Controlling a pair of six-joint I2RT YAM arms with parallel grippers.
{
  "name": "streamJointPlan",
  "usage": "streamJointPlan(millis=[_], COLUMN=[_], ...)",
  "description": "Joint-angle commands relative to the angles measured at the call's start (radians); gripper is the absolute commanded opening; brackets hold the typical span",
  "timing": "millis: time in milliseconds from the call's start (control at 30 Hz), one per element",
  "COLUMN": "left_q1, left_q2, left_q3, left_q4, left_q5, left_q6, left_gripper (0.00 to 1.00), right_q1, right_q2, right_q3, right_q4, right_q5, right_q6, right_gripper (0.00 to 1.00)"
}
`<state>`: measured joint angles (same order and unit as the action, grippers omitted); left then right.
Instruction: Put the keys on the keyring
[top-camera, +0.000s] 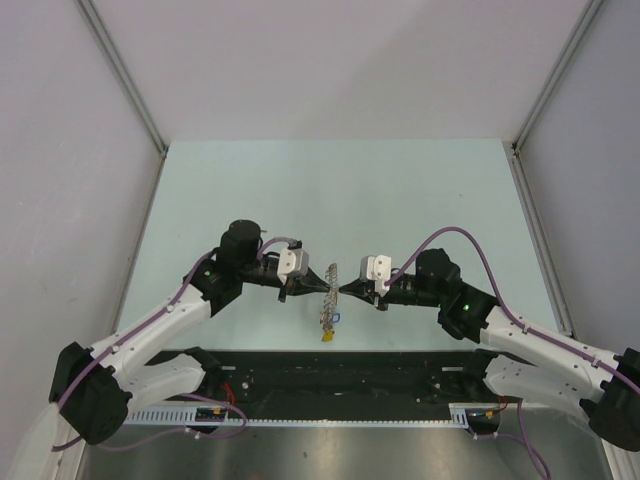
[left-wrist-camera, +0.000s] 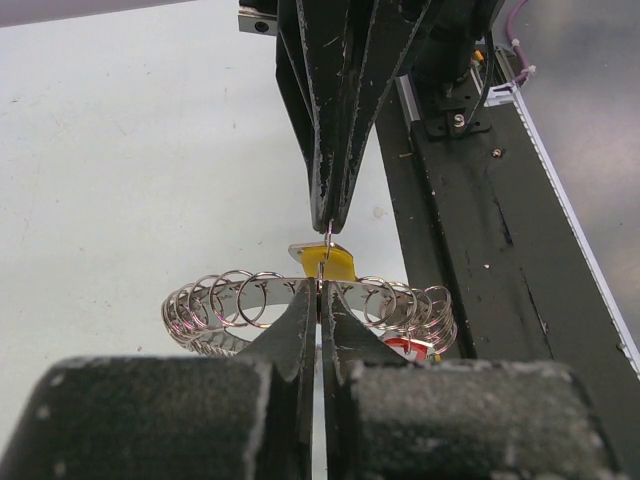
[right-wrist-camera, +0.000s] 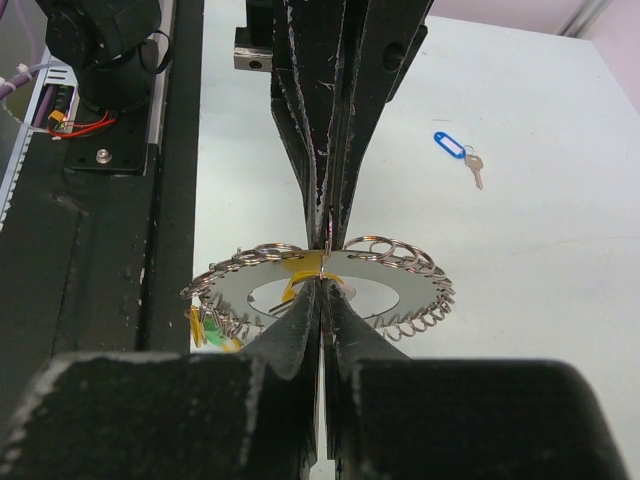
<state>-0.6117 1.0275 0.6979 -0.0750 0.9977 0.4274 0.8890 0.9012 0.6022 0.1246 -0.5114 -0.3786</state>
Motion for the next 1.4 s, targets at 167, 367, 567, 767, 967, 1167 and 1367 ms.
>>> streamJointPlan(millis=[167, 367, 567, 767, 967, 1167, 1367], left_q1=[0.006, 0.006, 0.006, 0.006, 0.006, 0.003, -0.003], left_q2=[-0.009, -0.007, -0.007, -0.009, -0.006, -0.004, 0.005], left_q3=[0.054, 0.054, 0.055, 0.057, 0.057, 0.057, 0.058], left_q4=[0.02, 0.02, 0.017, 0.014, 0.014, 0.012, 0.009], left_q5=[0.044, 0.047, 0.053, 0.062, 0.067, 0.068, 0.065], left_q6=[0.028, 0.028, 0.03, 0.03, 0.031, 0.03, 0.028], left_gripper=[0.0, 0.01, 0.0, 0.0, 0.0, 0.0, 0.0], right_q1=[0.007, 0.007, 0.007, 0.008, 0.008, 0.008, 0.01], right_q2=[-0.01, -0.007, -0.004, 0.004, 0.007, 0.01, 0.007], right_q3=[0.01, 0.011, 0.01, 0.01, 0.01, 0.011, 0.011], right_q4=[0.029, 0.03, 0.03, 0.032, 0.037, 0.037, 0.038], right_q5=[0.01, -0.004, -0.003, 0.002, 0.002, 0.002, 0.01], right_q6=[-0.006, -0.011, -0.01, -0.011, -0.009, -0.008, -0.008], right_gripper=[0.0, 0.0, 0.0, 0.0, 0.0, 0.0, 0.0])
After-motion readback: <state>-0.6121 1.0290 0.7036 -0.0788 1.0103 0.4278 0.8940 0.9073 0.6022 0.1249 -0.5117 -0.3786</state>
